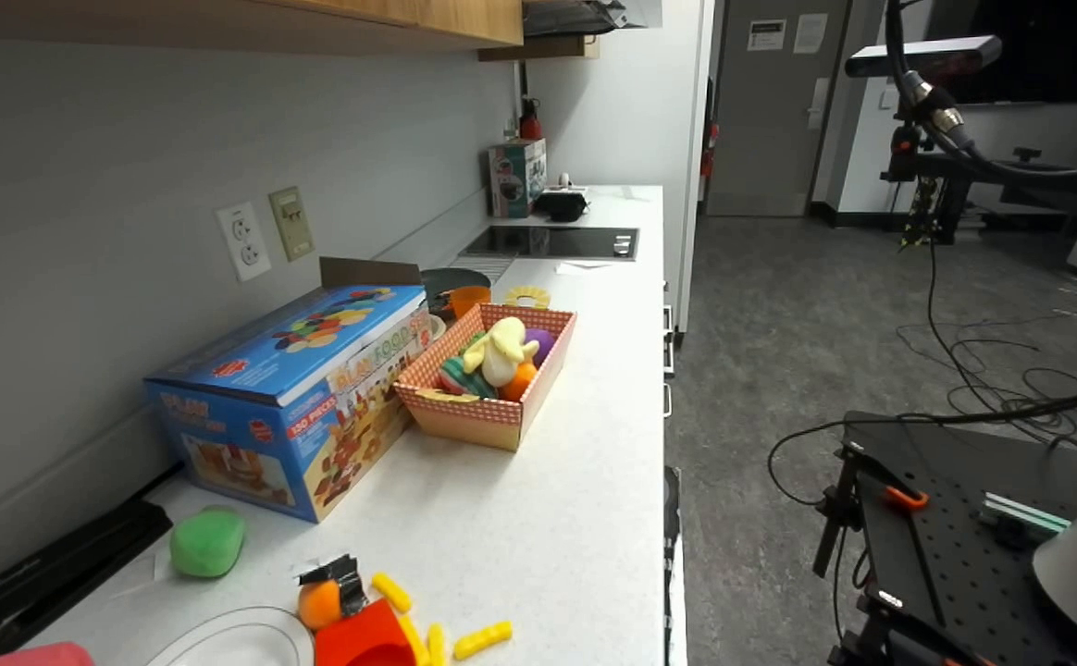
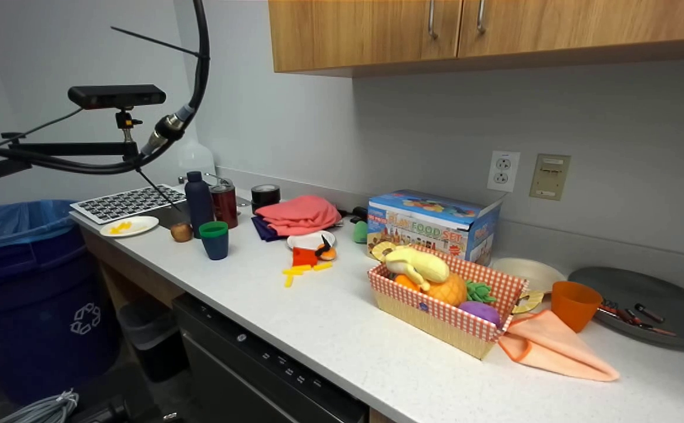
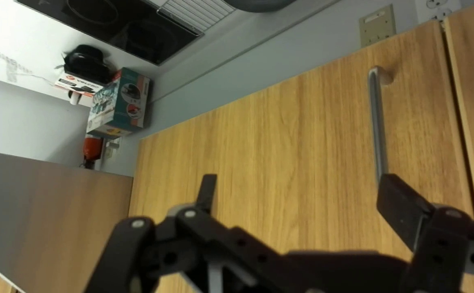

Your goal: Close the left door of the open upper cabinet then open the right door

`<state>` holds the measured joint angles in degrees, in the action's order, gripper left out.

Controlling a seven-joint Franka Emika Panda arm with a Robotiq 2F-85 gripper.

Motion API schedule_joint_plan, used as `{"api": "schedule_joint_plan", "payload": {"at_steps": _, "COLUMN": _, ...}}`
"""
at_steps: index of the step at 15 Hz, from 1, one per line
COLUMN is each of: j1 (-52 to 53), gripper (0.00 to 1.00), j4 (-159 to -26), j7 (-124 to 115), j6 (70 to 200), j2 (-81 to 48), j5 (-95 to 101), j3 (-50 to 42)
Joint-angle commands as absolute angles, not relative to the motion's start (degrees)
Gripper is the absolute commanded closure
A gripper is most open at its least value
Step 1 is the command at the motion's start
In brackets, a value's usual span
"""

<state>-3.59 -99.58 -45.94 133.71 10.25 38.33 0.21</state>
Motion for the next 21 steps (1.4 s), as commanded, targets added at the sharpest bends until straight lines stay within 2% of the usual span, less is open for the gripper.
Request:
{"api": "schedule_joint_plan", "payload": {"at_steps": 1, "j1": -4.03, "gripper": 0.00, "j4": -98.38, "j7": -45.90, "j6": 138.00, "j2": 7.92, "j5": 35.61, "j3": 0.49}}
{"api": "schedule_joint_plan", "payload": {"at_steps": 12, "j1": -5.33, "gripper": 0.00, "j4": -98.56, "j7": -49.43, "j6": 136.48, "j2": 5.82, "j5": 38.29, "j3": -1.04}}
{"api": "schedule_joint_plan", "payload": {"at_steps": 21, "j1": -6.59, "gripper": 0.00, "j4": -111.30, "j7": -57.33, "j6": 123.07, "j2": 19.13, "j5": 44.57, "j3": 0.38}}
